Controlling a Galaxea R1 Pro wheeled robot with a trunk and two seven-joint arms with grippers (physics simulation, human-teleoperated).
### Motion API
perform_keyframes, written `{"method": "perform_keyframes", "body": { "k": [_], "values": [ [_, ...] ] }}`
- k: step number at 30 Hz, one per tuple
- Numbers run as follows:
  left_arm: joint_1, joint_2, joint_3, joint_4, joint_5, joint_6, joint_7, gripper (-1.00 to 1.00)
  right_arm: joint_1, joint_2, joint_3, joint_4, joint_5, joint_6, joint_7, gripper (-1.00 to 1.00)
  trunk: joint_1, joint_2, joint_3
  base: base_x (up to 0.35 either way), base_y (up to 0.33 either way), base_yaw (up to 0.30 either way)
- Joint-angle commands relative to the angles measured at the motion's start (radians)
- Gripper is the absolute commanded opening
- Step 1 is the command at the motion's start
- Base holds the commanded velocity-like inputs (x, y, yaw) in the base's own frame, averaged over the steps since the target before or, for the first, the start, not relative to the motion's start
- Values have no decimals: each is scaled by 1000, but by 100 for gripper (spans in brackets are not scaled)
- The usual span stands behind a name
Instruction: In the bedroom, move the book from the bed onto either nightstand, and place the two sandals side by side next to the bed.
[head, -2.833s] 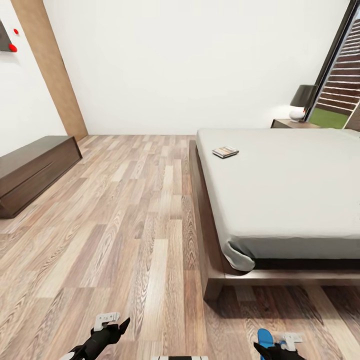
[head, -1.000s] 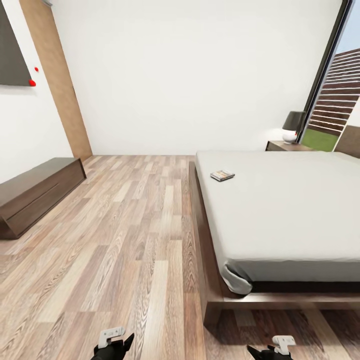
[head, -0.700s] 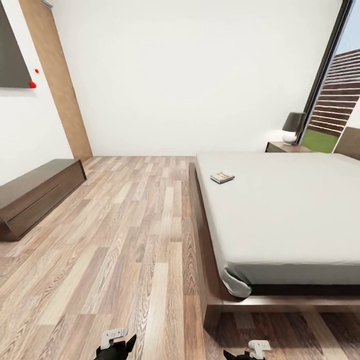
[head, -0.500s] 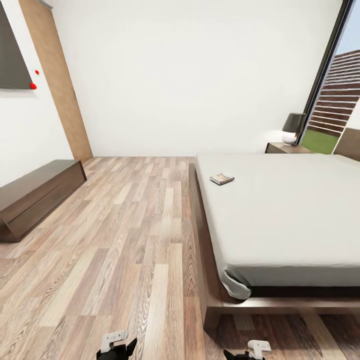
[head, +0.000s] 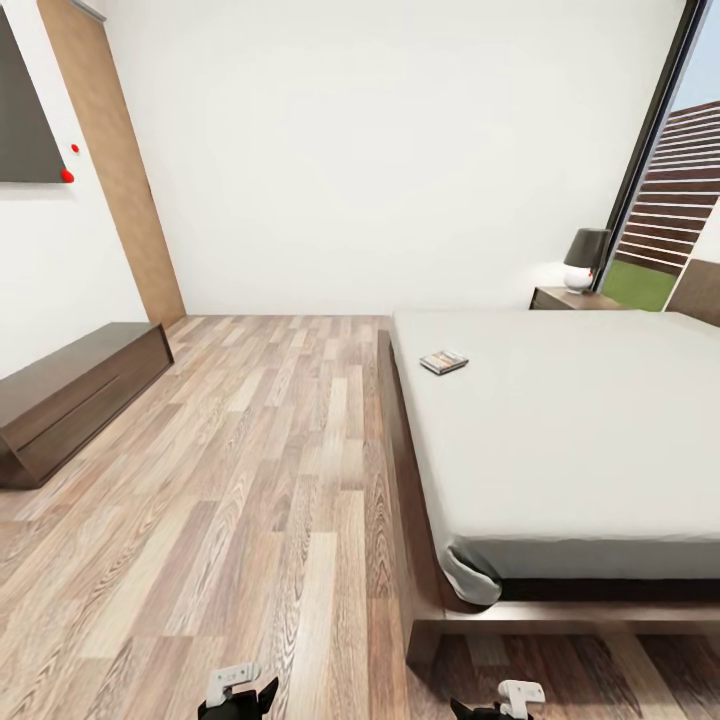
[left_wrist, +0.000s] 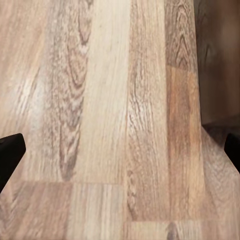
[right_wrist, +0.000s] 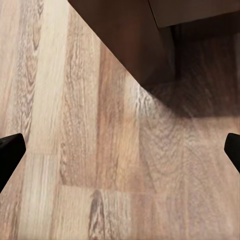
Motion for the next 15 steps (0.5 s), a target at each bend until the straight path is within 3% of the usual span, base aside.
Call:
{"method": "perform_keyframes", "body": {
  "k": [1,9,15],
  "values": [
    [-1,0,5,1,2,-1,-6,100,-2,-1,-3,5,-9,-3,8,100,0,0,-1,0,0,0],
    [-1,3,2,-1,-2,0,-6,100,-2,-1,-3,4,-9,-3,8,100,0,0,-1,0,0,0],
    [0,19,0,72,-9,2,80,100,-2,-2,-3,7,-7,-2,6,100,0,0,-1,0,0,0]
  ]
}}
